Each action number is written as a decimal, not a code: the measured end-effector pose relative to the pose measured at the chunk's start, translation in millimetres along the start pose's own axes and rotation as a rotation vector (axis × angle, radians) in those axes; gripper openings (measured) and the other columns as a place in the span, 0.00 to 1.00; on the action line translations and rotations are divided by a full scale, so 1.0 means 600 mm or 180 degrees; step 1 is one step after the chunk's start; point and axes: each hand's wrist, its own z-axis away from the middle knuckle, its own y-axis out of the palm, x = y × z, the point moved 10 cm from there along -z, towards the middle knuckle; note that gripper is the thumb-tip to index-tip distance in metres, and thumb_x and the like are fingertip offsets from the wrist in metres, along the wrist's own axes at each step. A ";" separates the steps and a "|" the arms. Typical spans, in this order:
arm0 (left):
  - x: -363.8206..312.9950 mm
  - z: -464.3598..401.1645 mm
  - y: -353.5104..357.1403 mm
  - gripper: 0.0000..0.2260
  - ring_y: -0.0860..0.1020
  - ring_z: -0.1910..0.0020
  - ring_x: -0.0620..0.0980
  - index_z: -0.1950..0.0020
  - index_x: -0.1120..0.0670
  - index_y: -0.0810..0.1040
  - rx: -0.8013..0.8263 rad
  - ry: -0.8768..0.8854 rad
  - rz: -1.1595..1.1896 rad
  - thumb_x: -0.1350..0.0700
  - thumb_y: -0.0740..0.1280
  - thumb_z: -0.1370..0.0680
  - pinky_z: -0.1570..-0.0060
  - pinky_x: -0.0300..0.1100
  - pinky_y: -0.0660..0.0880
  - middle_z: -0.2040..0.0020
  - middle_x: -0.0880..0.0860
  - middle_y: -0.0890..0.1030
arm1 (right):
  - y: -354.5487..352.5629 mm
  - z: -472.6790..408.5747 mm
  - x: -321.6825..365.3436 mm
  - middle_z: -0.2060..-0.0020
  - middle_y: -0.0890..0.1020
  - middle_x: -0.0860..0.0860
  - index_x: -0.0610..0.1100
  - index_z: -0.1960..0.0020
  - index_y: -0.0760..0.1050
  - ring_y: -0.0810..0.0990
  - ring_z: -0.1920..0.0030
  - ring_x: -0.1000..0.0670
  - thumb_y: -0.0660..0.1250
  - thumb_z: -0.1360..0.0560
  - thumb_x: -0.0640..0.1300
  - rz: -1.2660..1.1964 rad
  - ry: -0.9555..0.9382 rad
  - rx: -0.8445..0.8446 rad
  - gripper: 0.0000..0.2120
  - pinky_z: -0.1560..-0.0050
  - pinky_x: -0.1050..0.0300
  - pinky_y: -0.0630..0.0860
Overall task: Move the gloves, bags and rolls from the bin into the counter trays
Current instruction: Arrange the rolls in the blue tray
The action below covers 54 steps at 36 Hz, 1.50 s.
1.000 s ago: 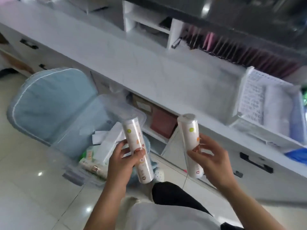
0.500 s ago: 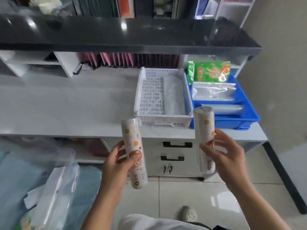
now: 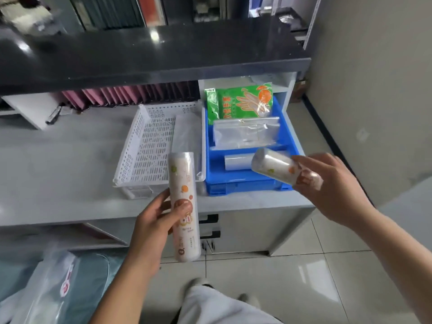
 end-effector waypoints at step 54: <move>-0.098 -0.378 0.300 0.20 0.82 0.59 0.39 0.44 0.31 0.79 0.2576 0.0262 -0.1803 0.39 0.74 0.36 0.64 0.31 0.76 0.52 0.40 0.83 | 0.195 -0.076 -0.060 0.23 0.60 0.56 0.61 0.30 0.68 0.50 0.22 0.51 0.40 0.25 0.72 0.0874 0.1350 0.1255 0.33 0.24 0.39 0.44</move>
